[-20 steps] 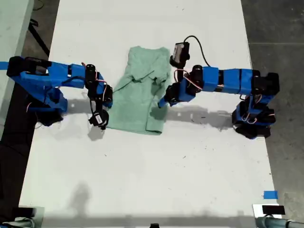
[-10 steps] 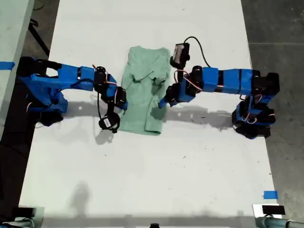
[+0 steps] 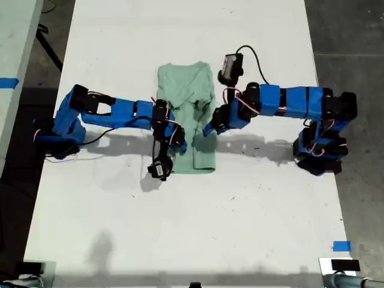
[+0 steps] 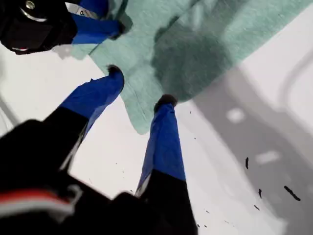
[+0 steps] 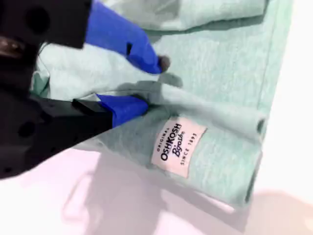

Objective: Fold t-shirt

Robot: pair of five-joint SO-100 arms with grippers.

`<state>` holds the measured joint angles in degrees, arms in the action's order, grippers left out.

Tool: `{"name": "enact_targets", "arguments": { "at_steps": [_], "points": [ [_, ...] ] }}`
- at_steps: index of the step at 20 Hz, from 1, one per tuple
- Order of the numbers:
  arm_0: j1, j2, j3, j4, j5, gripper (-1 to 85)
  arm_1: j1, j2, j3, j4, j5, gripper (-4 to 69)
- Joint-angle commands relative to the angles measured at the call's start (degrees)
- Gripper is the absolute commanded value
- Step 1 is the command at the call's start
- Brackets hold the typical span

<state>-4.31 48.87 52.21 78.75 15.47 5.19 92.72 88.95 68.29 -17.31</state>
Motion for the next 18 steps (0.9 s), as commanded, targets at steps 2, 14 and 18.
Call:
{"name": "enact_targets", "arguments": {
  "at_steps": [2,14,18],
  "points": [
    [0.00,6.94,-9.05,1.85,4.75,26.9,-0.26,5.54,0.79,-1.49,0.44,17.9],
    [-4.66,49.04,28.12,15.03,0.18,24.7,0.35,29.09,23.47,-1.85,1.05,14.2],
    [-0.18,75.94,57.13,9.05,-10.46,20.7,0.09,51.86,38.32,1.49,3.78,10.7]
  ]
}}
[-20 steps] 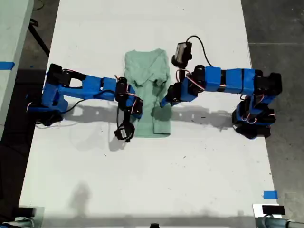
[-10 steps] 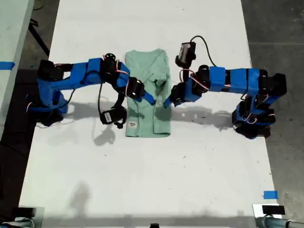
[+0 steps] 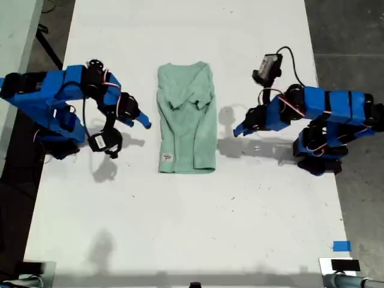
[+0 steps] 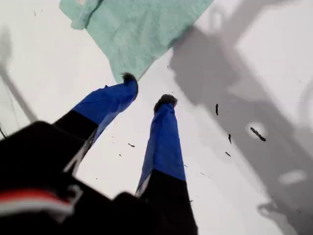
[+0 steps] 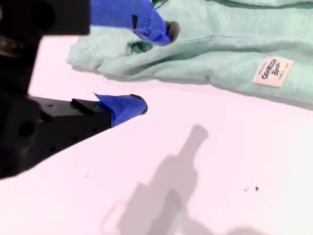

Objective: Fold t-shirt

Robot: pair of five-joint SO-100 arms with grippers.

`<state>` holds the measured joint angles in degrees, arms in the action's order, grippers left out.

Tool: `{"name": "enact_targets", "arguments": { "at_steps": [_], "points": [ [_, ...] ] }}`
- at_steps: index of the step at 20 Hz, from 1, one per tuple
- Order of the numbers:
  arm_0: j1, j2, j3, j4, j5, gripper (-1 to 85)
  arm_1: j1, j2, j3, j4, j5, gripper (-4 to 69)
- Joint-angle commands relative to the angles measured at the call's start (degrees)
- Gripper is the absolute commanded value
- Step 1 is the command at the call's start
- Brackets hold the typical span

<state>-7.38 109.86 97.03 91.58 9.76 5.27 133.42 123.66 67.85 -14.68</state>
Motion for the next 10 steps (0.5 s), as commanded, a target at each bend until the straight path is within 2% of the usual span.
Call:
{"name": "enact_targets", "arguments": {
  "at_steps": [1,3,4,7,10],
  "points": [
    [4.48,22.32,19.86,-6.59,-7.21,15.5,-0.35,15.56,5.98,3.96,1.93,10.6],
    [7.03,34.54,31.64,-9.67,-13.10,10.1,-1.41,19.78,8.53,8.00,4.22,17.2],
    [8.35,38.23,34.98,-10.11,-15.82,11.3,-2.29,19.42,8.70,9.05,5.27,20.1],
    [11.07,35.60,36.12,-17.49,-17.40,15.8,-4.13,15.21,8.79,3.60,6.86,26.4],
    [14.41,19.07,30.06,-30.32,-16.26,19.8,-6.24,3.25,4.66,-0.97,8.79,30.1]
  ]
}}
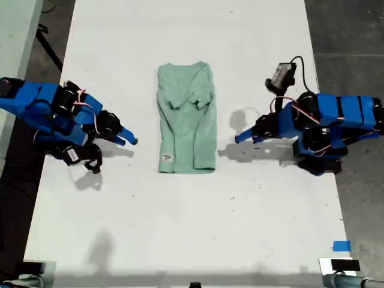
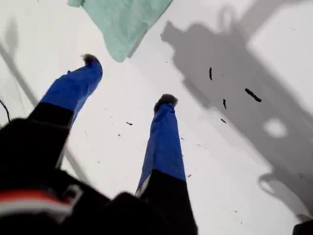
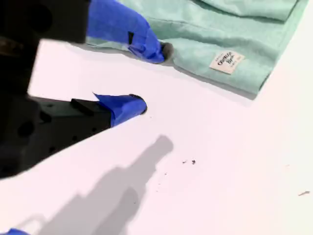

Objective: Fold t-shirt

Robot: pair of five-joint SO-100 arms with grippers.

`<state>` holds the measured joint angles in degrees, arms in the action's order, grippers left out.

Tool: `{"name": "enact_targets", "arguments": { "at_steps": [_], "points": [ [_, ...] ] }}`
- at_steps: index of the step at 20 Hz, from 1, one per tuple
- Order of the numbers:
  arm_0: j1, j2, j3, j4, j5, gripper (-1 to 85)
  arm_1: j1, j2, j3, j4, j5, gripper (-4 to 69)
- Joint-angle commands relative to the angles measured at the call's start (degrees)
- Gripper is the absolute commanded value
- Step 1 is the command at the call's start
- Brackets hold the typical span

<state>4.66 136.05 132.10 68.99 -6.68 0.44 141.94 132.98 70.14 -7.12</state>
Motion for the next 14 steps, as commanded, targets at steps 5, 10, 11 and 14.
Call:
{"name": "enact_targets", "arguments": {
  "at_steps": [5,10,11,14],
  "points": [
    [4.92,-27.07,-12.74,-23.73,2.81,23.5,-4.83,-23.64,-13.54,-8.96,3.60,31.6],
    [5.63,-43.51,-20.30,-29.27,3.69,23.7,-6.68,-39.46,-23.73,-11.25,3.60,31.9],
    [5.63,-46.76,-22.24,-29.36,3.69,23.7,-6.86,-42.19,-25.66,-11.34,3.60,31.9],
    [5.36,-54.32,-26.98,-29.44,3.69,23.5,-7.29,-48.08,-29.71,-11.43,3.34,31.8]
  ]
}}
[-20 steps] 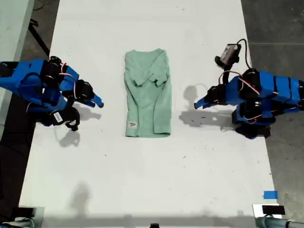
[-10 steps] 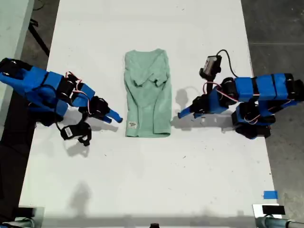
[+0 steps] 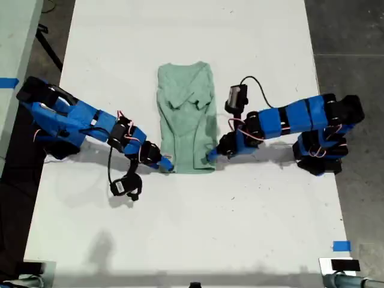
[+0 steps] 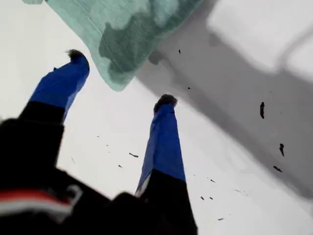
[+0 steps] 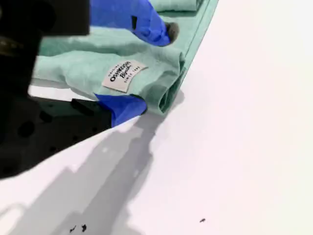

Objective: Fold t-shirt

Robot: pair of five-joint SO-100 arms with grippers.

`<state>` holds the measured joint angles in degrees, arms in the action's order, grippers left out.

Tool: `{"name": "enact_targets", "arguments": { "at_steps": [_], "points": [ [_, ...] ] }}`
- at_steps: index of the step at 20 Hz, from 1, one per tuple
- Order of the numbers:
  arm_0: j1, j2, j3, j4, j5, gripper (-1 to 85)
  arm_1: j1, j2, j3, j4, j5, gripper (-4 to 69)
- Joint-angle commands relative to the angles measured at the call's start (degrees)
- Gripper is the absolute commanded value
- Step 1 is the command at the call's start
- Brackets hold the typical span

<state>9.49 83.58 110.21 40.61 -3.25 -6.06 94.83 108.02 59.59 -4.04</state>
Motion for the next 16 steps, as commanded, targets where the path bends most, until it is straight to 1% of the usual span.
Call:
{"name": "enact_targets", "arguments": {
  "at_steps": [1,6,8,12,14,16],
  "points": [
    [0.26,-3.87,-6.50,-0.44,0.18,23.3,-0.79,-2.46,-5.63,-0.88,0.26,31.9],
    [-0.70,-8.79,-9.93,3.60,-0.88,22.2,-0.88,-10.63,-11.51,-0.79,-0.53,32.2],
    [-0.97,-8.96,-10.11,4.31,-1.05,22.1,-0.97,-14.06,-14.59,-0.26,-1.14,32.3],
    [-1.67,-10.02,-12.22,7.73,-1.05,21.9,-1.05,-18.54,-19.16,1.23,-2.11,32.2],
    [-1.85,-11.69,-14.15,9.84,-0.97,20.8,-1.14,-20.39,-21.01,2.20,-2.37,28.5],
    [-2.20,-15.03,-17.84,12.83,-0.62,18.6,-1.23,-22.32,-23.03,3.16,-2.55,22.5]
  ]
}}
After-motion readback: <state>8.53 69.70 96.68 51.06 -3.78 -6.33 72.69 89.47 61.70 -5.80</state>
